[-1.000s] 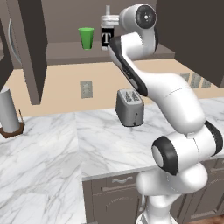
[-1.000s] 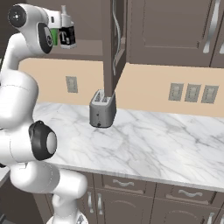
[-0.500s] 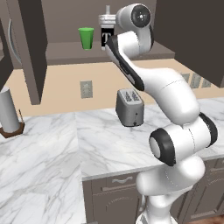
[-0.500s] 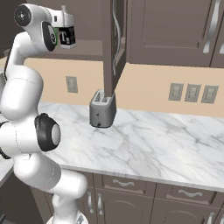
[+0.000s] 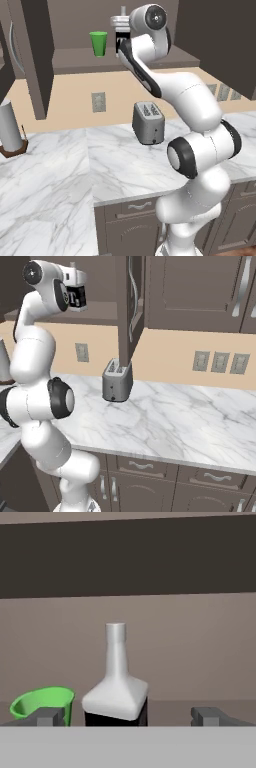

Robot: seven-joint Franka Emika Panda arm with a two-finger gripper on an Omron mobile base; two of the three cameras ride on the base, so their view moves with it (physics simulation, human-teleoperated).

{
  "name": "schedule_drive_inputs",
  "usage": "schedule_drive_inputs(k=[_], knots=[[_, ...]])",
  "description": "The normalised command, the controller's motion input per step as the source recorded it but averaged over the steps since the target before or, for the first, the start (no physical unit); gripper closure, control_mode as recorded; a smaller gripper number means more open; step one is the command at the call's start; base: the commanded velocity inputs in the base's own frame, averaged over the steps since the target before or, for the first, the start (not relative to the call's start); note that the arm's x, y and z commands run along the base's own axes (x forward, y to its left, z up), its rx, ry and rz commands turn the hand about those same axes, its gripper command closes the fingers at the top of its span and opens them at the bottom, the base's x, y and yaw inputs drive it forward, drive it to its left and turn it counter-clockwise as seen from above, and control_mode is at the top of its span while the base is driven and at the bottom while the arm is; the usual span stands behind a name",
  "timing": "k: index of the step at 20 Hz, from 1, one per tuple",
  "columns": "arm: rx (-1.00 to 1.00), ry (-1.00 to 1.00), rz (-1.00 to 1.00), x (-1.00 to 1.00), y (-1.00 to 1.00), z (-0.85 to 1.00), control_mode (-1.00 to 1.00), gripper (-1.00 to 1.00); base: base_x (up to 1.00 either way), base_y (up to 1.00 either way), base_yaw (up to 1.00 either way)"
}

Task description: Open the cabinet directly in front. Then move the liquor and the cup to the dining counter with the candle on it.

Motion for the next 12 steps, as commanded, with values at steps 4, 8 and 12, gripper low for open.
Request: schedule_drive_inputs(k=[4,8,12], knots=[[0.0,0.0,0.0,0.29,0.02,0.0,-1.0,-1.0,0.0,0.0,0.0],[0.0,0.0,0.0,0.3,0.04,0.0,-1.0,-1.0,0.0,0.0,0.0],[0.0,0.0,0.0,0.3,0.06,0.0,-1.0,-1.0,0.0,0.0,0.0]])
